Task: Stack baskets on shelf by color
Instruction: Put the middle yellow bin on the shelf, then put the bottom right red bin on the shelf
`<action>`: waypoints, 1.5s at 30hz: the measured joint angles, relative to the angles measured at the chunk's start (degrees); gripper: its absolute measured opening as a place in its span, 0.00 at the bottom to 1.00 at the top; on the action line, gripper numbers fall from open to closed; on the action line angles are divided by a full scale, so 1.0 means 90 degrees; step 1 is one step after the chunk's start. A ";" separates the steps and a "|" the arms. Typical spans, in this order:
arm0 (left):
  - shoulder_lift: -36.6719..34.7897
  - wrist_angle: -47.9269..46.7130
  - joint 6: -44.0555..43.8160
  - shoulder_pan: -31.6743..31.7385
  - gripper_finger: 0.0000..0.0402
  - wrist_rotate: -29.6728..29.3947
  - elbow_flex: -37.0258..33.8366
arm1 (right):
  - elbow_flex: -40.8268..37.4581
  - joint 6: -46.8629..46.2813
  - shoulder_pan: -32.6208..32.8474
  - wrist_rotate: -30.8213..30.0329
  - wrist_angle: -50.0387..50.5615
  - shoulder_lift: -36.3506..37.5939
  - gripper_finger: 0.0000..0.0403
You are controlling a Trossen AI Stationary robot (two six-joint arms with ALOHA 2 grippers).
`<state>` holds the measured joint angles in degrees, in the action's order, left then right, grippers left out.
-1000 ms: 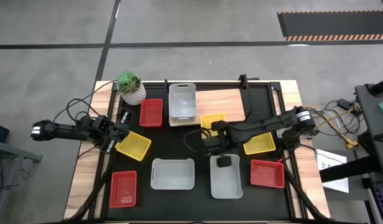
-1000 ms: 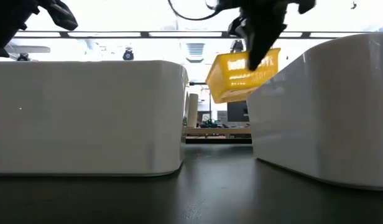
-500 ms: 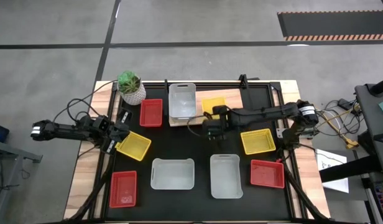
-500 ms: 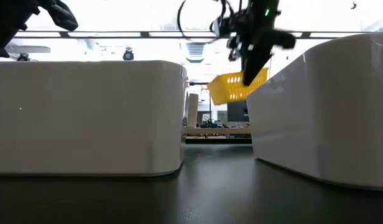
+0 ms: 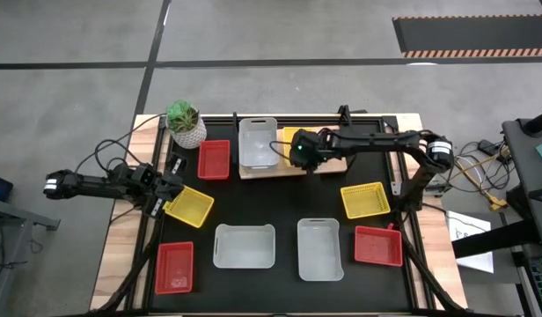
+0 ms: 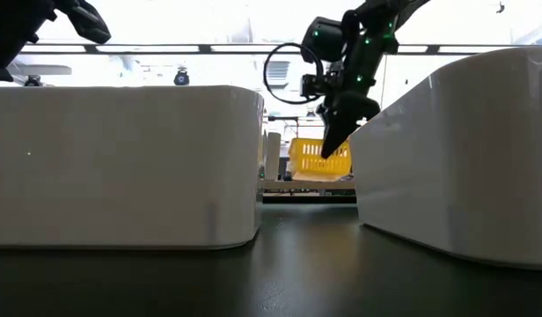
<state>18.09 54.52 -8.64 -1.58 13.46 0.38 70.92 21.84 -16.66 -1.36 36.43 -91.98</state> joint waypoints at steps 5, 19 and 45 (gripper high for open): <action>0.0000 0.0000 0.0002 0.0000 0.00 -0.0001 -0.0002 | -0.0002 0.0247 -0.0078 0.0029 -0.0133 -0.0077 0.02; 0.0005 0.0002 0.0007 0.0000 0.00 -0.0001 -0.0002 | 0.0000 0.0170 -0.0072 0.0035 -0.0204 -0.0204 0.06; 0.0085 0.0059 -0.0161 -0.0002 0.00 -0.0125 -0.0002 | -0.0193 -0.1097 0.0768 0.0482 -0.0105 0.1030 0.16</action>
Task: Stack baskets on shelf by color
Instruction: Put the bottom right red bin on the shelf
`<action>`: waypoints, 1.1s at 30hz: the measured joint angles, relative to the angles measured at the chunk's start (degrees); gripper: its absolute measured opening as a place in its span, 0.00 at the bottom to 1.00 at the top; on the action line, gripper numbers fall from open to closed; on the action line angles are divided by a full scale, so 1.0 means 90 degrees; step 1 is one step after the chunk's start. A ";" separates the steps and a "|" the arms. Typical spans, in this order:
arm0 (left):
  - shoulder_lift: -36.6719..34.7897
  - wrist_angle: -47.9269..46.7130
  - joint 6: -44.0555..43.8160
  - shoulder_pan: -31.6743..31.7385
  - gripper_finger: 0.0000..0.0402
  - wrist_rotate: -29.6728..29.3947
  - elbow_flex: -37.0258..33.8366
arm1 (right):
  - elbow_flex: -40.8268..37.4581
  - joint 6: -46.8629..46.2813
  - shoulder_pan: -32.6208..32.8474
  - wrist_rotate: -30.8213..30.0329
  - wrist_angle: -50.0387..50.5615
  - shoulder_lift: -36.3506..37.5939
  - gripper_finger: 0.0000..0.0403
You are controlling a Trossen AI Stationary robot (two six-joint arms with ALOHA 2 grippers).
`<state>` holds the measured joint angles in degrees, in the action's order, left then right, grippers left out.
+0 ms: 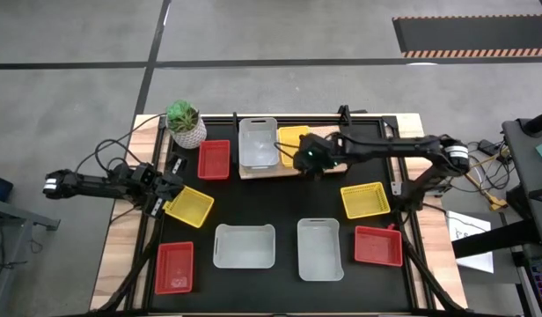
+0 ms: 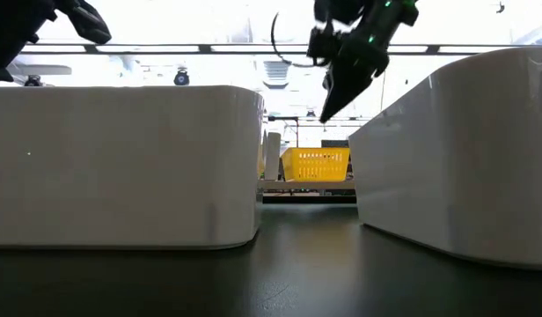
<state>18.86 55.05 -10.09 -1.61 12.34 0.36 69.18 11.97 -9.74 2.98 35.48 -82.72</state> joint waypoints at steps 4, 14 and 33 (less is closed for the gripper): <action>0.0282 0.0046 -0.0166 0.0002 0.00 -0.0770 0.0014 | -0.0637 0.0116 0.0460 0.0000 -0.1078 0.0535 0.12; 0.1562 0.0715 -0.0558 -0.0011 0.00 -0.1088 0.0695 | -0.2291 0.0766 0.0821 -0.0002 -0.3394 0.1712 0.07; 0.5025 0.0743 -0.2160 -0.1877 0.00 -0.2733 0.2700 | -0.2430 0.1666 0.0817 0.0000 -0.3445 0.1899 0.07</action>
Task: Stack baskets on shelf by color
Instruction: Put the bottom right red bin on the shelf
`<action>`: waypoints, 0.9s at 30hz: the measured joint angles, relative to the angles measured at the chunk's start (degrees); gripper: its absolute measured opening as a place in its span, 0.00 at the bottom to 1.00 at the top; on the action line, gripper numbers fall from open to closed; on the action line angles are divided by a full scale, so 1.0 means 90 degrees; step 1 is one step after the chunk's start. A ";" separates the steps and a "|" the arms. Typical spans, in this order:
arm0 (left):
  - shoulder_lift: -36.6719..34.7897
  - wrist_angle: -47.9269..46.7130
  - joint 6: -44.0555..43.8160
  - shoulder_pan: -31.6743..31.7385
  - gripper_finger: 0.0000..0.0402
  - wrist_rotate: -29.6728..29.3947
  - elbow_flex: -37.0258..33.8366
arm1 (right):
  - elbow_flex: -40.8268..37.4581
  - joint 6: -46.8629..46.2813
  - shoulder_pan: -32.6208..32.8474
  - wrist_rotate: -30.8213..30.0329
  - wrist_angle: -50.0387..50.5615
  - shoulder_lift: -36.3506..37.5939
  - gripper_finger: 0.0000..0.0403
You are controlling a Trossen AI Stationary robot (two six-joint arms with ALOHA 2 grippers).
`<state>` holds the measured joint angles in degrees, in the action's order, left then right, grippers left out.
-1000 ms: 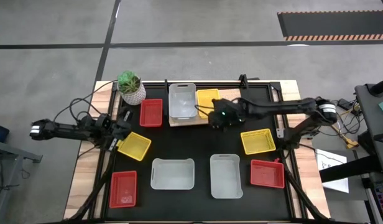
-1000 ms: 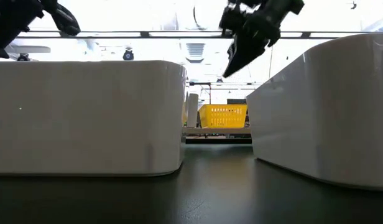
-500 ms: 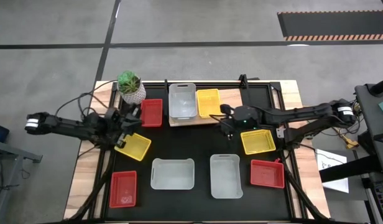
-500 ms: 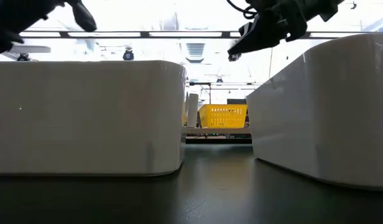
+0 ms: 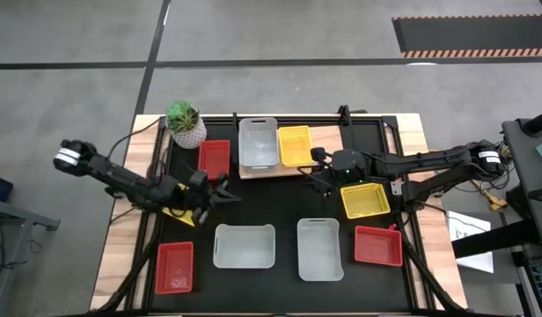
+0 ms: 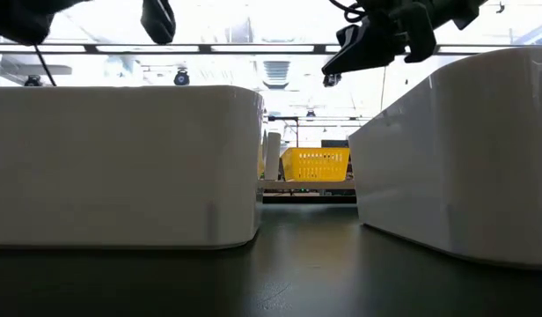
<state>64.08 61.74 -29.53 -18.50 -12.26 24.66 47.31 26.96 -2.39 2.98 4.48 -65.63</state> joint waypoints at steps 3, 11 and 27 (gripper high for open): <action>0.0227 -0.0529 -0.0708 -0.0387 0.00 -0.0713 0.0184 | 0.0000 0.0043 0.0000 0.0000 0.0061 0.0000 0.07; -0.0102 -0.4888 -0.4357 -0.0828 0.00 -0.1416 0.0897 | 0.0000 0.0085 0.0000 0.0000 0.0137 -0.0005 0.07; 0.0170 -1.2381 -0.7462 -0.0777 0.00 0.0146 0.2717 | 0.0000 -0.0334 0.0000 0.0002 0.0584 -0.0005 0.07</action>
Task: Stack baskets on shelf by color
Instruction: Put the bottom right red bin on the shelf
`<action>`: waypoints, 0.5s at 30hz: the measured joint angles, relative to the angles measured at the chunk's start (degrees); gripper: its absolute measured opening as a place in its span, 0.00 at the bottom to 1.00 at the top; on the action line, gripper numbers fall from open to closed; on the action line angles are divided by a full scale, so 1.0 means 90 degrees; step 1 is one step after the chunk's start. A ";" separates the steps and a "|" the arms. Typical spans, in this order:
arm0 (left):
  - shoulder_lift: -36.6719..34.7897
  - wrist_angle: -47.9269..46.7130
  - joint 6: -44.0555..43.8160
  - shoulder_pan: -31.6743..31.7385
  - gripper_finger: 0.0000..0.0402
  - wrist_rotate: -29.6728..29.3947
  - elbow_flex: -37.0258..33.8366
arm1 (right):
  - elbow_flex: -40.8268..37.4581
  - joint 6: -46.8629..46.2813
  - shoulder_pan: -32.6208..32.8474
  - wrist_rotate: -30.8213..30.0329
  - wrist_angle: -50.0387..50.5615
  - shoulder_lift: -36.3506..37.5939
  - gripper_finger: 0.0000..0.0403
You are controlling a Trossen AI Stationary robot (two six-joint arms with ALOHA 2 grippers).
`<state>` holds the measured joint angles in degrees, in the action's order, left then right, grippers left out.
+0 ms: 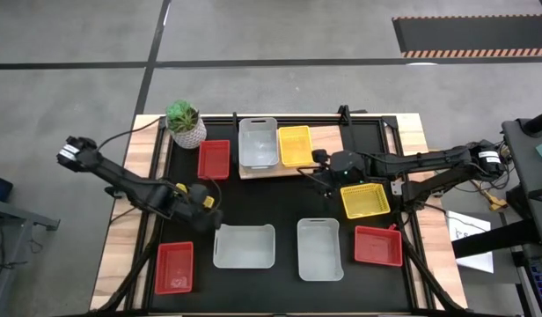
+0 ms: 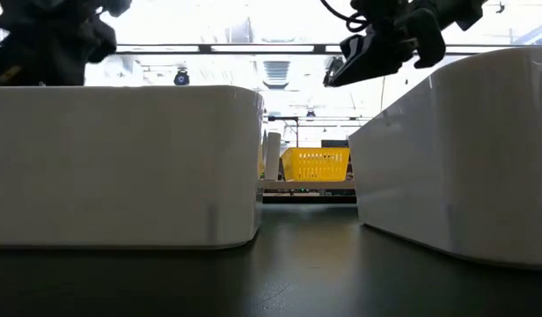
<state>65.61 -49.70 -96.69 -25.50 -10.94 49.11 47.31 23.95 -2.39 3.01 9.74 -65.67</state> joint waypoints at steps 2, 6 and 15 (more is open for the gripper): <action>0.0176 -0.0010 0.0039 0.0005 0.00 0.0421 -0.0003 | 0.0000 -0.0042 0.0000 0.0002 0.0141 0.0000 0.07; 0.0437 -0.0027 0.0246 0.0102 0.00 0.1298 -0.0001 | 0.0000 -0.0084 0.0000 0.0005 0.0216 0.0000 0.07; 0.0613 -0.0110 0.0757 0.0222 0.00 0.1854 -0.0001 | 0.0000 -0.0179 0.0000 0.0056 0.0216 0.0000 0.07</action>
<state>71.13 -50.68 -89.88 -23.50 5.74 49.10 47.31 22.34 -2.39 3.51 11.68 -65.67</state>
